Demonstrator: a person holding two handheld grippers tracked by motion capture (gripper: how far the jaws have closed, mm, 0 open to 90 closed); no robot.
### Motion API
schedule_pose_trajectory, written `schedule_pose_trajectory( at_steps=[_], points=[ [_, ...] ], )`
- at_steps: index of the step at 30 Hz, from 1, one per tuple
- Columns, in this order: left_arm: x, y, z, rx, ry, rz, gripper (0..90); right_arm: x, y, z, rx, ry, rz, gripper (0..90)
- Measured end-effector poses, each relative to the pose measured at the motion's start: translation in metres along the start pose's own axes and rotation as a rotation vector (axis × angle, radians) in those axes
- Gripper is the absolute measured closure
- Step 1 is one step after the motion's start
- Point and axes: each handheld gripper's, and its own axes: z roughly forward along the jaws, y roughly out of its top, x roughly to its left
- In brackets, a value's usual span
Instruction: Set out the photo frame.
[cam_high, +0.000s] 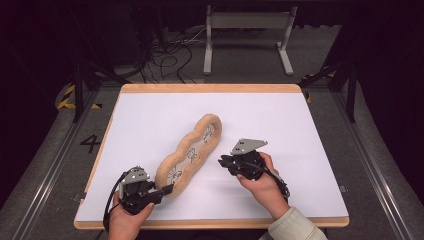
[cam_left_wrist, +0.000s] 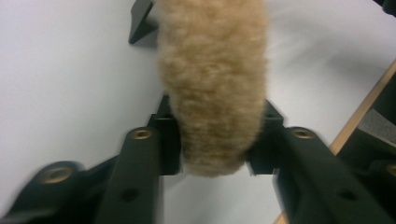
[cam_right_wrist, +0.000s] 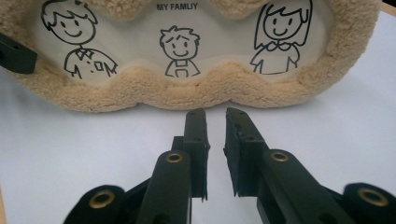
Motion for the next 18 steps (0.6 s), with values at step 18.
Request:
schedule_pose_trajectory(
  at_steps=[18],
  points=[
    [0.009,-0.002,-0.003,0.003,-0.029,-0.038,67.2,-0.049,0.037,-0.003,-0.009,-0.057,0.038,61.4]
  ],
)
